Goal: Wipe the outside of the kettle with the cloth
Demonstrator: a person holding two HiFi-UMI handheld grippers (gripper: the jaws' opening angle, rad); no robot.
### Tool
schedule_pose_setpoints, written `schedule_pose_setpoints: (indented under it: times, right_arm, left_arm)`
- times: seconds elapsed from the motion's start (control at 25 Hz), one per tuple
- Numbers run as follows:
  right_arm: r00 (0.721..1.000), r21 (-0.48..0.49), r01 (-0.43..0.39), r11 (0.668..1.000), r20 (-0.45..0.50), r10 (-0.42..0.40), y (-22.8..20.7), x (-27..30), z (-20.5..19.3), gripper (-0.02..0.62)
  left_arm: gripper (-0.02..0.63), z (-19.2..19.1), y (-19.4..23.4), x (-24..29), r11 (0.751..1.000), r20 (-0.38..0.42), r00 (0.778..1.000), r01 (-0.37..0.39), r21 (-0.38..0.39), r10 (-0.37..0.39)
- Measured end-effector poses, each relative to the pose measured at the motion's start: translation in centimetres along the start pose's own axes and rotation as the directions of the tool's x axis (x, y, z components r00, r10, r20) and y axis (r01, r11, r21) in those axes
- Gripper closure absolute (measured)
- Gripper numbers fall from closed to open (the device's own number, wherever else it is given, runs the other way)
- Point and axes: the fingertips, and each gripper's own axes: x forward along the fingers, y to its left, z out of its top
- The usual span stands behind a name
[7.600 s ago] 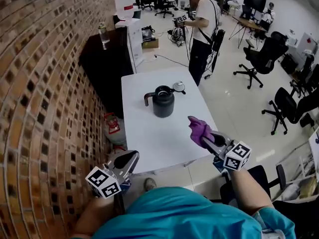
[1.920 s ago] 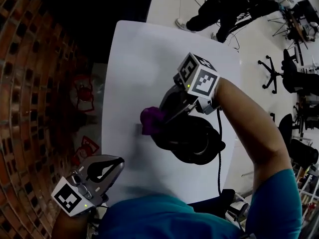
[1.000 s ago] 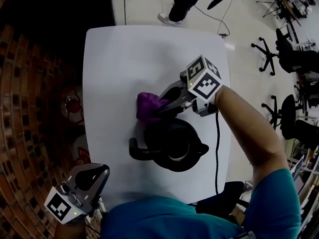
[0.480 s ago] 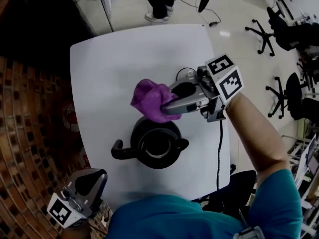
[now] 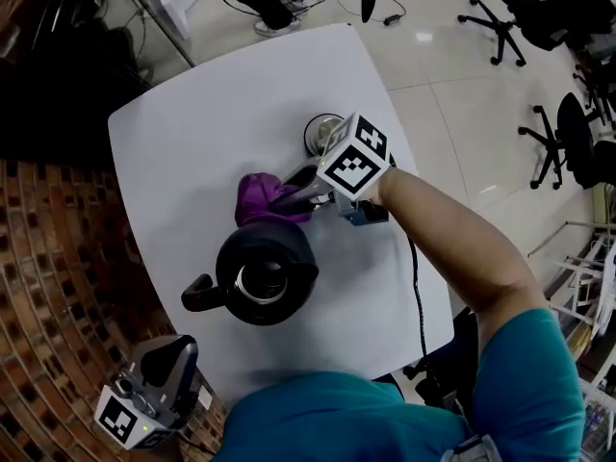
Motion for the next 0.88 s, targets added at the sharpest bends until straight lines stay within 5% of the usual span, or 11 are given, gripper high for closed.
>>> schedule_pose_setpoints:
  times: [0.16, 0.28, 0.36, 0.48, 0.72, 0.88]
  right_arm:
    - [0.984, -0.026, -0.026, 0.999, 0.173, 0.030, 3.3, -3.6, 2.1, 0.506]
    - [0.914, -0.039, -0.130, 0.991, 0.382, 0.135, 7.8, -7.4, 3.5, 0.506]
    - [0.887, -0.033, -0.155, 0.987, 0.435, 0.154, 9.0, -7.6, 2.5, 0.506]
    - [0.886, 0.031, -0.143, 0.989, 0.449, 0.114, 7.3, -6.0, -0.2, 0.506]
    - [0.932, 0.033, 0.091, 0.995, 0.348, -0.097, 2.8, -3.7, -3.8, 0.506]
    - [0.919, -0.157, 0.334, 0.929, 0.274, -0.284, 3.3, -4.3, -4.5, 0.506]
  left_arm:
    - [0.604, 0.5, -0.8, 0.5, 1.000, -0.014, 1.000, 0.014, 0.017, -0.013]
    - [0.604, 1.4, -1.5, 1.0, 1.000, 0.002, 1.000, 0.020, 0.020, -0.020]
    - [0.604, 1.4, -1.8, 1.0, 0.999, -0.007, 1.000, 0.022, 0.024, -0.022]
    - [0.604, 1.0, -2.5, 0.9, 0.999, -0.041, 0.999, 0.025, 0.040, -0.024]
    - [0.604, 0.8, -4.2, 1.1, 0.993, -0.077, 0.997, 0.034, 0.113, -0.025]
    - [0.604, 0.5, -5.4, 1.3, 0.990, -0.092, 0.996, 0.035, 0.134, -0.022]
